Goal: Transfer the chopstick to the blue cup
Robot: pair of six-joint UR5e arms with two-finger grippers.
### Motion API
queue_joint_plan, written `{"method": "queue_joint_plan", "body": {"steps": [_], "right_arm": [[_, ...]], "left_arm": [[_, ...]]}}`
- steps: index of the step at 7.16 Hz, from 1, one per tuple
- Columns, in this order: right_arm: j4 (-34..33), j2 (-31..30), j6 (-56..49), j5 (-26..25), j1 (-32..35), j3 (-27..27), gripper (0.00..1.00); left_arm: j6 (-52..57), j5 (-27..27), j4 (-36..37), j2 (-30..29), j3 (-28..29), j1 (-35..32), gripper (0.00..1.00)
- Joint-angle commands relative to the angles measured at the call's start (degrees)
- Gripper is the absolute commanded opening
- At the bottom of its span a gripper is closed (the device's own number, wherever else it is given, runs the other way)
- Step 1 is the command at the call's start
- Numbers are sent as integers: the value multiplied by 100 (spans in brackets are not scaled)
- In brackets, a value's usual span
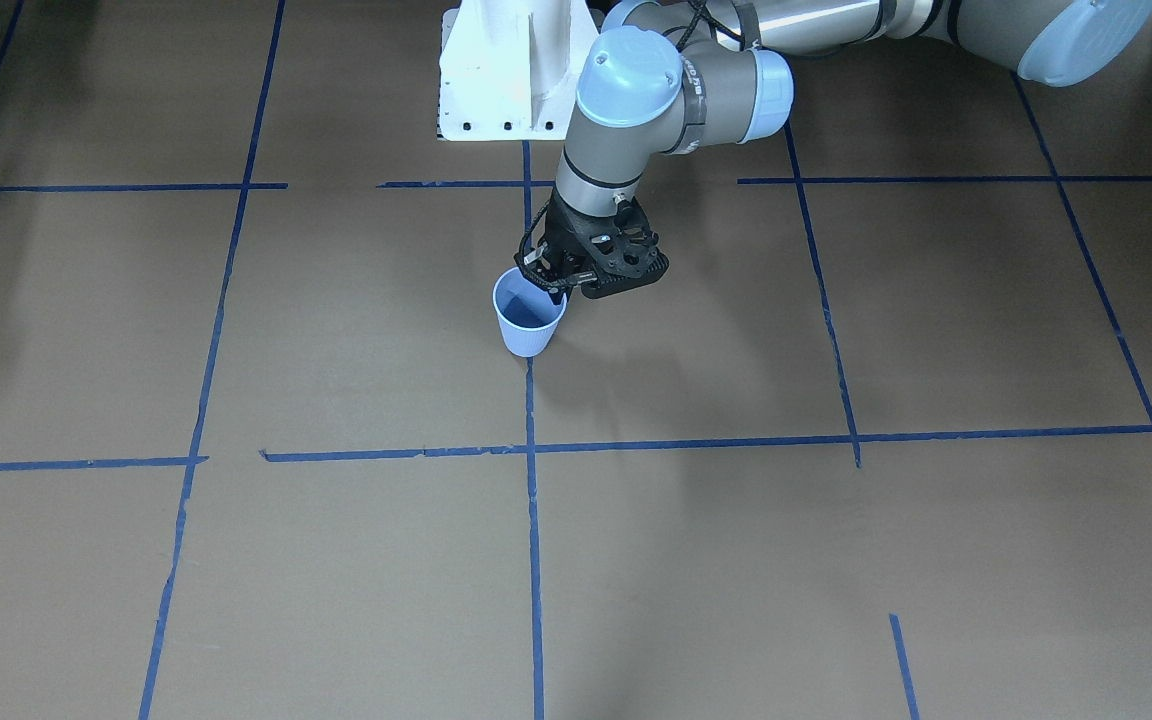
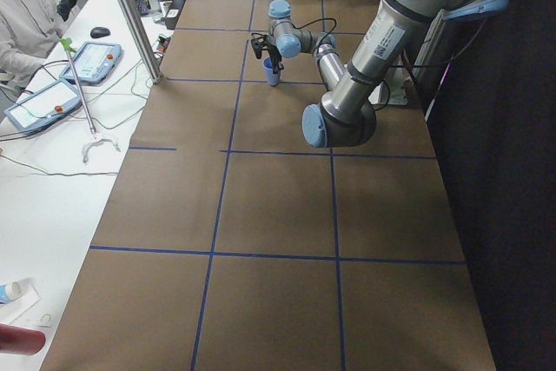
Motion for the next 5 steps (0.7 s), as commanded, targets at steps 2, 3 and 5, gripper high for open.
{"method": "queue_joint_plan", "body": {"steps": [2,3,5], "right_arm": [[9,16,24,-35,9,0,96],[9,-1,-71,-96,35,9,93],[-9,16,-569,-481,61,-26,94]], "left_arm": [[3,-19,13,152,-604,-17,99],[3,-19,13,537,-1331,-139,99],[107,-81,144,926,-1856,-560,99]]}}
